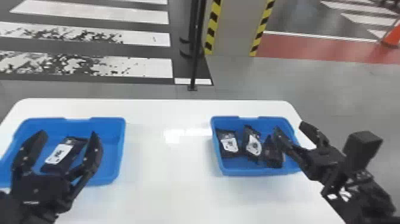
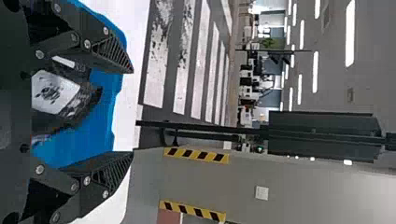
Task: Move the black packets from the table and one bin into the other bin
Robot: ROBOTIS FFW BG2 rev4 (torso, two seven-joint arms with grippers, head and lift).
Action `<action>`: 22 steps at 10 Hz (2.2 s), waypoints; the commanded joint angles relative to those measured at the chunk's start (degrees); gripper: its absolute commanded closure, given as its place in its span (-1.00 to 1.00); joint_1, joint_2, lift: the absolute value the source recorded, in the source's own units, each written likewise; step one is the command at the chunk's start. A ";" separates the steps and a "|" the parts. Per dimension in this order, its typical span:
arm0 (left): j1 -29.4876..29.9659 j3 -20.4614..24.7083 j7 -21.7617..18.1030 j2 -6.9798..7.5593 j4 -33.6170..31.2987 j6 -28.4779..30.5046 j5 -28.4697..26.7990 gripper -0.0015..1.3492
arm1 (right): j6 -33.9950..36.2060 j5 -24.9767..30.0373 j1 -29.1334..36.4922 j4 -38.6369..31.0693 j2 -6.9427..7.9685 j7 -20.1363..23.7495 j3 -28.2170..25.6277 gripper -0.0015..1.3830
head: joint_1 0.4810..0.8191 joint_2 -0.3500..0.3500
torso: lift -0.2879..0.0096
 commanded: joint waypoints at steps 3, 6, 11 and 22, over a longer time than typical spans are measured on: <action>-0.48 0.24 0.00 0.05 0.06 1.55 -0.02 -0.77 | -0.50 -7.06 8.49 -8.32 0.79 -0.17 1.36 -0.77 | 0.27 -0.43 | 0.20; -2.87 0.58 -1.93 0.32 1.04 8.72 -0.94 -0.77 | 4.56 -9.01 13.55 -12.12 0.79 -0.26 2.27 -0.77 | 0.27 -0.28 | 0.20; -14.68 4.92 -12.57 0.23 1.32 35.44 -19.11 -0.77 | 3.86 -10.49 13.13 -10.71 -0.61 0.00 5.47 -0.77 | 0.27 -0.19 | 0.20; -36.76 9.49 -28.21 4.36 23.96 63.14 -24.93 -0.74 | 1.33 -12.32 11.58 -8.32 -1.32 1.41 7.87 -0.77 | 0.27 0.35 | 0.20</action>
